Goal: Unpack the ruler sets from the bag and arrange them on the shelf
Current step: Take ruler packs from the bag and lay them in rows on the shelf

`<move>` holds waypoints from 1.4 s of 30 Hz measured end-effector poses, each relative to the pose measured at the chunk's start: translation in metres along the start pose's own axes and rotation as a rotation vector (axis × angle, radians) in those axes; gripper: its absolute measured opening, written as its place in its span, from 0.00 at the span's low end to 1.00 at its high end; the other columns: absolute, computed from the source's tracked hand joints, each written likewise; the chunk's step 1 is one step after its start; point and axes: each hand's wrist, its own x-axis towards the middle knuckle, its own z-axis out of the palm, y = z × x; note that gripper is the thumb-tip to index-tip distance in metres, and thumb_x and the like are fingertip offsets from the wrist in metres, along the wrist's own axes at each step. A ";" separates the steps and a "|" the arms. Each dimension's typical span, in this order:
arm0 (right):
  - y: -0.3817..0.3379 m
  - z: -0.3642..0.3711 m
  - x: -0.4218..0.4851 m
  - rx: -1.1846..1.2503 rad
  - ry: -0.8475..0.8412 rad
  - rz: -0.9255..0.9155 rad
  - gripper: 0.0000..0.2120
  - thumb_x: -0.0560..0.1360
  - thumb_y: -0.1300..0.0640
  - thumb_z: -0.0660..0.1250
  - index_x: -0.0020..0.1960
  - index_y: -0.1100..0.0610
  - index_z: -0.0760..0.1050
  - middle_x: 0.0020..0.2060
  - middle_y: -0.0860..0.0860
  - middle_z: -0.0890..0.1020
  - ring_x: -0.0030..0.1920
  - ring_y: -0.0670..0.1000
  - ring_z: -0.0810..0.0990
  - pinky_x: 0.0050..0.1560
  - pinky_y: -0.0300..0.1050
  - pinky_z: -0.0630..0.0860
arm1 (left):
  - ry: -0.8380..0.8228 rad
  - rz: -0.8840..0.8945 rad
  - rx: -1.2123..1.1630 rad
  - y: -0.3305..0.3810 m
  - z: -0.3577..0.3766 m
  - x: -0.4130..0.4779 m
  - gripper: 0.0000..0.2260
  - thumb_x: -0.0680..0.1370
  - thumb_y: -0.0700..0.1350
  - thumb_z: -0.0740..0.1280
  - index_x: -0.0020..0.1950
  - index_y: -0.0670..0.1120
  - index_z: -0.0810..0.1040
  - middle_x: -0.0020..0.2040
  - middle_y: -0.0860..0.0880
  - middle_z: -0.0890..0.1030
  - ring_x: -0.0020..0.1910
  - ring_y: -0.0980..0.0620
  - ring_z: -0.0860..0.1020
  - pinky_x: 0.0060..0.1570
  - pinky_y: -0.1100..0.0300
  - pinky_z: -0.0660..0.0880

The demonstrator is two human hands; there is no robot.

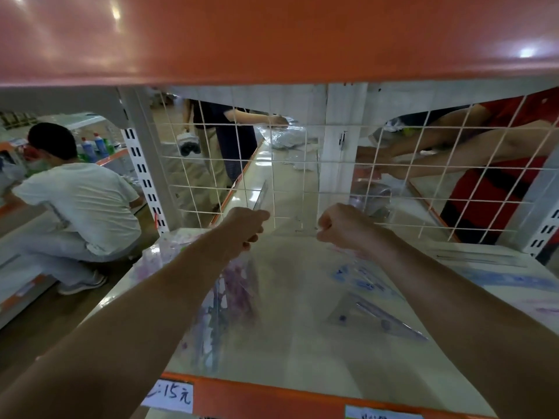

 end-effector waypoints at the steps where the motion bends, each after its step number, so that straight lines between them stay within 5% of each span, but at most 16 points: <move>1: 0.000 0.005 0.004 -0.027 -0.019 0.015 0.19 0.73 0.56 0.71 0.62 0.60 0.77 0.58 0.54 0.81 0.55 0.53 0.80 0.56 0.44 0.74 | -0.012 -0.009 -0.006 -0.002 -0.001 0.002 0.07 0.77 0.44 0.66 0.41 0.44 0.72 0.37 0.47 0.75 0.29 0.53 0.68 0.31 0.62 0.62; 11: 0.001 0.026 0.021 -0.227 -0.245 0.065 0.12 0.78 0.60 0.59 0.51 0.64 0.78 0.48 0.56 0.81 0.51 0.56 0.81 0.52 0.46 0.76 | -0.076 -0.035 0.005 -0.006 -0.011 0.014 0.05 0.77 0.44 0.66 0.49 0.42 0.76 0.39 0.47 0.78 0.30 0.53 0.70 0.28 0.62 0.63; 15: 0.002 0.031 0.024 -0.227 -0.204 0.047 0.12 0.76 0.62 0.60 0.34 0.56 0.67 0.37 0.53 0.72 0.42 0.54 0.75 0.41 0.42 0.71 | -0.090 -0.037 -0.001 -0.008 -0.010 0.013 0.07 0.77 0.43 0.66 0.51 0.41 0.77 0.39 0.46 0.78 0.30 0.53 0.70 0.29 0.62 0.64; 20: 0.000 0.017 0.013 -0.152 -0.157 0.018 0.11 0.76 0.63 0.60 0.40 0.50 0.75 0.40 0.47 0.74 0.50 0.51 0.75 0.43 0.38 0.71 | -0.089 -0.051 -0.004 -0.005 -0.007 0.007 0.04 0.77 0.43 0.66 0.48 0.42 0.78 0.39 0.47 0.79 0.30 0.53 0.71 0.29 0.62 0.64; 24: 0.000 -0.003 -0.006 0.288 -0.041 -0.006 0.11 0.78 0.59 0.63 0.55 0.64 0.79 0.53 0.56 0.82 0.51 0.55 0.81 0.51 0.46 0.77 | -0.288 -0.037 -0.107 0.000 0.001 -0.011 0.07 0.79 0.43 0.63 0.51 0.42 0.79 0.37 0.48 0.81 0.30 0.54 0.76 0.28 0.64 0.70; 27: -0.006 -0.020 -0.028 0.818 -0.109 0.057 0.08 0.78 0.56 0.64 0.51 0.59 0.79 0.47 0.54 0.84 0.45 0.49 0.82 0.44 0.41 0.76 | -0.488 -0.042 -0.146 0.008 0.017 -0.028 0.08 0.79 0.43 0.62 0.49 0.42 0.79 0.35 0.48 0.82 0.28 0.55 0.77 0.28 0.64 0.72; 30: 0.003 -0.037 -0.046 0.952 -0.077 0.089 0.07 0.78 0.56 0.65 0.51 0.58 0.79 0.43 0.52 0.84 0.42 0.47 0.81 0.41 0.40 0.74 | -0.607 -0.050 -0.148 0.020 0.038 -0.040 0.09 0.80 0.43 0.61 0.48 0.42 0.79 0.35 0.48 0.83 0.25 0.56 0.75 0.27 0.64 0.72; 37: 0.059 -0.074 -0.080 0.925 0.100 0.156 0.03 0.74 0.61 0.69 0.43 0.58 0.80 0.33 0.49 0.81 0.34 0.45 0.78 0.37 0.36 0.74 | -0.705 -0.036 -0.108 0.038 0.083 -0.059 0.08 0.80 0.44 0.61 0.49 0.42 0.78 0.38 0.46 0.83 0.31 0.53 0.79 0.32 0.62 0.77; 42: 0.102 -0.093 -0.097 0.472 0.107 0.132 0.09 0.75 0.56 0.69 0.49 0.61 0.81 0.40 0.52 0.81 0.38 0.47 0.76 0.38 0.39 0.71 | -0.381 0.354 0.343 0.045 0.122 -0.072 0.08 0.78 0.43 0.66 0.52 0.43 0.83 0.40 0.46 0.82 0.34 0.53 0.77 0.36 0.65 0.73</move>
